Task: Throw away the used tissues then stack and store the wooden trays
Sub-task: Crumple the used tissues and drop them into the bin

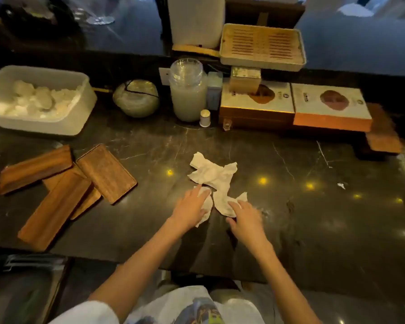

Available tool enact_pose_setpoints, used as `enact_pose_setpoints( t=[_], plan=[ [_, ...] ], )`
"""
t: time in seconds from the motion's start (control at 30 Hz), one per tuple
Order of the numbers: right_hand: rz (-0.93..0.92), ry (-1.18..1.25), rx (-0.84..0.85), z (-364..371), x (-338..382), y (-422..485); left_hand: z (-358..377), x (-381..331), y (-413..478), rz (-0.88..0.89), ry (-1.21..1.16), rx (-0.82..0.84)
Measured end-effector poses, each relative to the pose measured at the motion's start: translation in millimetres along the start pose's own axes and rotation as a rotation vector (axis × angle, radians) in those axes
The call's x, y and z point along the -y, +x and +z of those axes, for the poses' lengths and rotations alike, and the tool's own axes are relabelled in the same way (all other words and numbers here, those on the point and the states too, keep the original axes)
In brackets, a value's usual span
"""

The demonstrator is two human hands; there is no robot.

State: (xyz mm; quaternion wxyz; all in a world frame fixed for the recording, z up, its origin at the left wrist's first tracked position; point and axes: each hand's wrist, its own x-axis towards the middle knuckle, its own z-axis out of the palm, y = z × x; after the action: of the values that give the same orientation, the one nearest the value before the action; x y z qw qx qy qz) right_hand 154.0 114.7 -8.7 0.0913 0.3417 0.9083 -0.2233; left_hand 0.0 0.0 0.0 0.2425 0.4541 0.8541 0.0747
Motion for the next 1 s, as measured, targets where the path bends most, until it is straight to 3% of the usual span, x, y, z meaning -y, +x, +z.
enact_pose_setpoints(
  t=[0.13, 0.23, 0.43, 0.63, 0.83, 1.0],
  plan=[
    [-0.043, 0.004, 0.165, 21.4, -7.0, 27.6, 32.3, -9.7, 13.6, -0.134, 0.103, 0.122],
    [-0.129, -0.041, 0.173, 32.9, -20.8, 32.6, 59.6, -7.4, -1.7, -0.276, 0.095, 0.037],
    [-0.225, 0.155, 0.101, 39.6, -39.0, -7.5, 96.2, -17.5, -63.7, -0.405, 0.095, -0.051],
    [-0.184, 0.289, 0.042, 59.7, -39.7, -44.2, 119.6, -11.7, -118.7, -0.542, -0.214, -0.169],
    [-0.108, 0.486, 0.087, 66.3, -21.2, -91.2, 145.4, -1.7, -194.3, -0.584, -0.472, -0.382],
    [-0.140, 0.661, 0.145, 80.1, -3.1, -149.8, 169.3, 12.8, -262.8, -0.628, -0.627, -0.435]
  ],
)
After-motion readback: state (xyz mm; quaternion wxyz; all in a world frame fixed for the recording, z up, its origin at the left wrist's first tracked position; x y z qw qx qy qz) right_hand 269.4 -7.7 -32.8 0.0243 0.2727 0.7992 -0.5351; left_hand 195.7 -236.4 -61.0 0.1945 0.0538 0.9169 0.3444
